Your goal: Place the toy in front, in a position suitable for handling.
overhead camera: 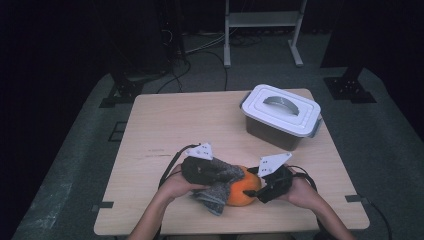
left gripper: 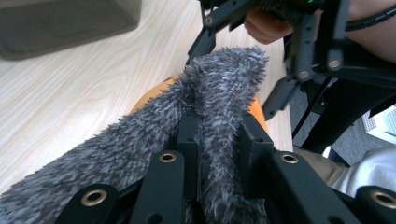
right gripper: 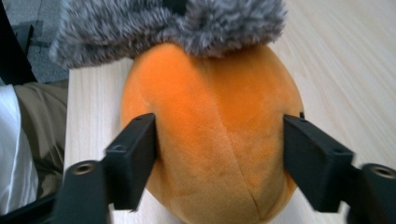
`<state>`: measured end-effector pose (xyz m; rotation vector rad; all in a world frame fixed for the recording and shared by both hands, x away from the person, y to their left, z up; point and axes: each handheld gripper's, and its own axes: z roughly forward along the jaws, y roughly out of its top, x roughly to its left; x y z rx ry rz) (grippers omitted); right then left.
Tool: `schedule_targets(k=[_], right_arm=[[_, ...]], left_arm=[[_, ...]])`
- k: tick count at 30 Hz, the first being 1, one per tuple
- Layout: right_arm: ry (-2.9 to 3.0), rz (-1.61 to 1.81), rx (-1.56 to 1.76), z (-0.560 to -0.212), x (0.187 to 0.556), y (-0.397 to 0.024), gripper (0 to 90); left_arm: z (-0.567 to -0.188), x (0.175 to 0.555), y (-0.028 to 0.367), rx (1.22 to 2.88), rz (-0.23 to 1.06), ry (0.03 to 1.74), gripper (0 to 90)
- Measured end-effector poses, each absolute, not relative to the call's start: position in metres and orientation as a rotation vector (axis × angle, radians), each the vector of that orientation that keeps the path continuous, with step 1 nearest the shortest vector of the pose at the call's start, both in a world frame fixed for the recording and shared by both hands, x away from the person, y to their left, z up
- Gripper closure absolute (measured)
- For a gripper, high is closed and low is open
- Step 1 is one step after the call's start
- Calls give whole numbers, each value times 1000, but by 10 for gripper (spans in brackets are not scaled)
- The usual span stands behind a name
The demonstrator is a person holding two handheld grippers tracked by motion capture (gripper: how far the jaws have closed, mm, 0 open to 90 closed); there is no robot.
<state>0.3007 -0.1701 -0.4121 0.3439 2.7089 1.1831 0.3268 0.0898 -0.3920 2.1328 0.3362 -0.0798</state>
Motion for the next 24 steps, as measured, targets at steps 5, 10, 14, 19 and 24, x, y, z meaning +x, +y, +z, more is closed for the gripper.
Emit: schedule_targets(k=[5,10,14,19,24], right_arm=[[2706,1233,358,-419,305,-185,423],[2706,1257,359,-421,305,-191,445],[2705,1275,373,-423,308,-194,445],[2705,1299,399,-424,310,-197,444],[2693,1290,382,-423,308,-196,444]], left_arm=[[-390,328,86,2132,-67,322,738],[-388,329,89,2145,-55,326,738],[-389,330,97,2143,-43,351,737],[-389,332,103,2144,-36,368,737],[-389,334,109,2159,-11,380,738]])
